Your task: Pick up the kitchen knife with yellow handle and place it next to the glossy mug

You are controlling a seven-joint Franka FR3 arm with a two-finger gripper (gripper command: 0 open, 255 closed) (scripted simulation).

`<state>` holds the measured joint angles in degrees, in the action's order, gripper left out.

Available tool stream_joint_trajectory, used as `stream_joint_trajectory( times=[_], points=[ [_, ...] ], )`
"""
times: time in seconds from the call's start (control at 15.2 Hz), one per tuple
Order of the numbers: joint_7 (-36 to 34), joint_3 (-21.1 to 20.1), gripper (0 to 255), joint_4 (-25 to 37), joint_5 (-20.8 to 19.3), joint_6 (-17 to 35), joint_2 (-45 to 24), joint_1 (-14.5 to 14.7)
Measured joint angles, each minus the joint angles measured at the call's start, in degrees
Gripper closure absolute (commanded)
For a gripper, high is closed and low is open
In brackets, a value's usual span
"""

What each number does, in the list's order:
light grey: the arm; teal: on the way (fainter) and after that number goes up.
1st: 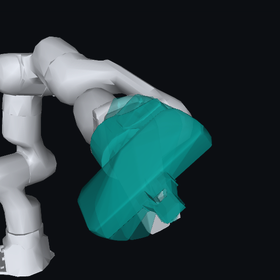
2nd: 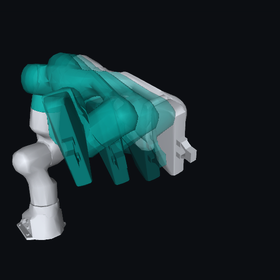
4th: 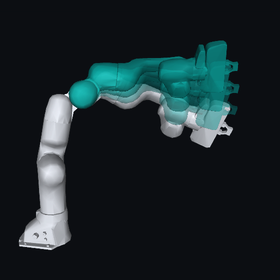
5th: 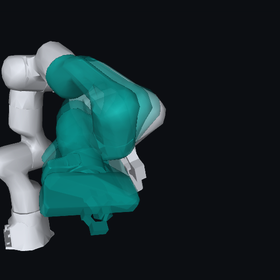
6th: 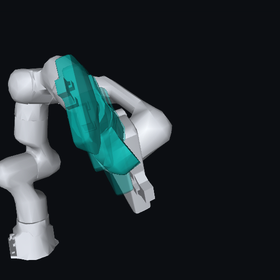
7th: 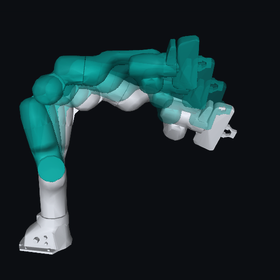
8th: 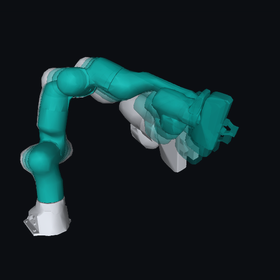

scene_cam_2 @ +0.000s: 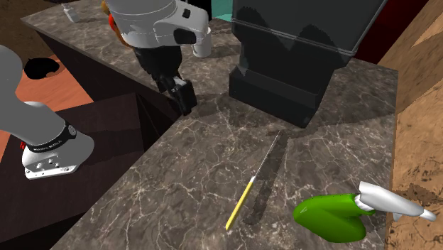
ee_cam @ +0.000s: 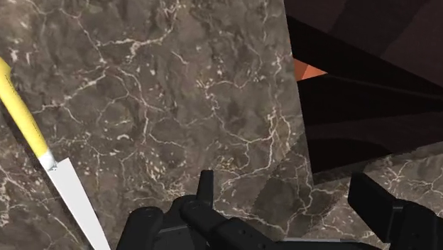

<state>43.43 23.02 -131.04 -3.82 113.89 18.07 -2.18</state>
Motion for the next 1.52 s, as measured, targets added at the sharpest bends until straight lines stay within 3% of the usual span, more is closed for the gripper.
stream_joint_trajectory(
  times=[0.59, 0.92, 1.19, 1.52],
  points=[
    [18.06, 6.17, 0, 13.98, 6.73, 4.58, -20.67, -0.78],
    [26.83, 6.08, 0, 25.02, 12.24, 4.54, -33.28, -3.74],
    [32.99, 4.75, 0, 36.36, 16.03, 2.99, -43.92, -8.01],
    [34.73, 3.94, 0, 38.02, 17.13, 4.61, -47.36, -9.16]
  ],
)
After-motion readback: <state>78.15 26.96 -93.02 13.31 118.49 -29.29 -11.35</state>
